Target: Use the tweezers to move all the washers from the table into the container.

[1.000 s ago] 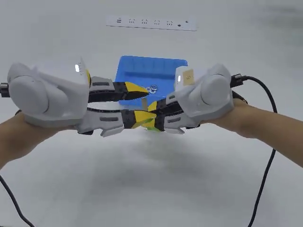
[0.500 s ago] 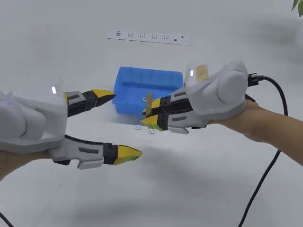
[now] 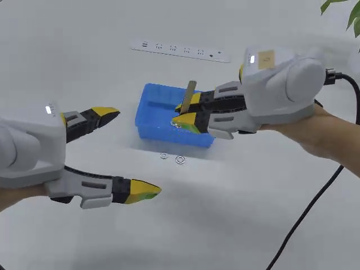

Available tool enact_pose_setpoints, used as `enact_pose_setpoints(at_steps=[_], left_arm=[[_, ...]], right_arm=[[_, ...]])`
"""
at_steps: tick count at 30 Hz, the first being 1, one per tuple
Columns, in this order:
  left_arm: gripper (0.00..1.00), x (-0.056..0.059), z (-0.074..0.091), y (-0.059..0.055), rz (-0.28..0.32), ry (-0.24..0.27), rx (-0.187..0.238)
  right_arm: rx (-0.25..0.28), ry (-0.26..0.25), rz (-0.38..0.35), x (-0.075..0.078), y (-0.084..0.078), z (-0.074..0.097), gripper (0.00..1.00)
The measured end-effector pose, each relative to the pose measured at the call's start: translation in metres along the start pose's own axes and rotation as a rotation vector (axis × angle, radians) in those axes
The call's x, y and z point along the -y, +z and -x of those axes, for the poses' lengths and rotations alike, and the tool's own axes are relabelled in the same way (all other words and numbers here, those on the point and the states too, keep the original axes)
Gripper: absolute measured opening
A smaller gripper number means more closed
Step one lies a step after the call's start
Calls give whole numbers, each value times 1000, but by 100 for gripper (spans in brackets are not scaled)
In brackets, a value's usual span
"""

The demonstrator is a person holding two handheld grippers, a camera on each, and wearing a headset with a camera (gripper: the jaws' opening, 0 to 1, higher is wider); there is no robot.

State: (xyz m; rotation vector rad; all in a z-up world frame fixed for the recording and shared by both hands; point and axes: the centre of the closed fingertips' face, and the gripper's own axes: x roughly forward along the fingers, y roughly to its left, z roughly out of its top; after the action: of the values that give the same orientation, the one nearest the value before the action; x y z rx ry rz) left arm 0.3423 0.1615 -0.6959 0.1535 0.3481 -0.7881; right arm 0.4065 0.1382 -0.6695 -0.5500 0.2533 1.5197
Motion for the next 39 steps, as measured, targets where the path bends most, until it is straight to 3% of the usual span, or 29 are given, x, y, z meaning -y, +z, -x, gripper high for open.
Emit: enact_pose_setpoints(at_steps=[9,15,20,30,32,39], left_arm=[[99,-7,11,-10,12,30,-18],[99,-14,18,-20,37,58,-38],[99,-15,15,-21,51,65,-46],[99,-15,1,-14,52,50,-35],[99,-14,0,-13,50,43,-33],[99,-15,3,-13,53,48,-30]], right_arm=[[-24,-51,-54,40,-31,-22,10],[-67,-39,-85,47,-57,-41,10],[-106,-26,-102,47,-76,-52,10],[-126,-15,-111,45,-81,-51,10],[-127,-13,-131,45,-81,-51,11],[-129,-22,-97,46,-77,-48,9]])
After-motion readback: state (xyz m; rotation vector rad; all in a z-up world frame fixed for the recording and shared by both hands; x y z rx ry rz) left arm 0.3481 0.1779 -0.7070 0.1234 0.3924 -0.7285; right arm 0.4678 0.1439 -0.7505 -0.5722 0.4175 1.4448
